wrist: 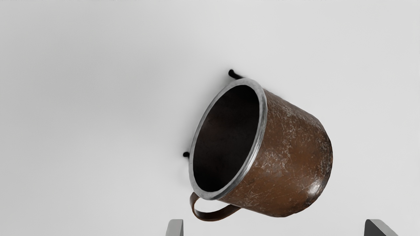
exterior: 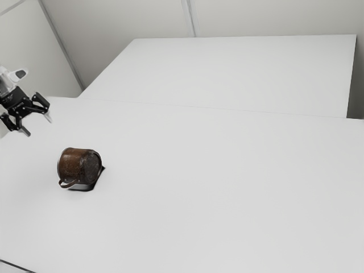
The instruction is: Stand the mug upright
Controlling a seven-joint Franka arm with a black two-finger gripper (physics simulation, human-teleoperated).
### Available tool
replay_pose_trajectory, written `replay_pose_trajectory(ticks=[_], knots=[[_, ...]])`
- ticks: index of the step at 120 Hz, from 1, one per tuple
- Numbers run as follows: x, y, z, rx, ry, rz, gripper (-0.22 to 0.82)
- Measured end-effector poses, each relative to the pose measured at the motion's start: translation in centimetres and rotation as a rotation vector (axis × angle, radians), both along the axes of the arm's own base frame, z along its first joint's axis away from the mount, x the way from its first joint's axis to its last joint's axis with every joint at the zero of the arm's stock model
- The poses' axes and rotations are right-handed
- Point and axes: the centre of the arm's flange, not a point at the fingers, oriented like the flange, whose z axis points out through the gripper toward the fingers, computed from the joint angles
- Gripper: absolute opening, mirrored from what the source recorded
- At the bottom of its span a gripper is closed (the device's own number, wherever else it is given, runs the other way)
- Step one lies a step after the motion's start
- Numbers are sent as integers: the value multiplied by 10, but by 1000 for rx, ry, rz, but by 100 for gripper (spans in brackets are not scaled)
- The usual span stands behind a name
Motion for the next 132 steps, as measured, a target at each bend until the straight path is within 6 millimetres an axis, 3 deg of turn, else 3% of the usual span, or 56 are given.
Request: replay_pose_trajectory(ticks=[24,39,56,78,107,114,132], knots=[[1,40,-74,-164,-38,32,60],[4,46,-114,-254,-72,24,60],[5,45,-135,-336,-134,17,60],[-11,30,-172,-489,-169,44,60],[-14,9,-184,-652,-210,68,60],[-15,7,-185,-670,-214,70,52],[-14,5,-182,-682,-217,61,14]])
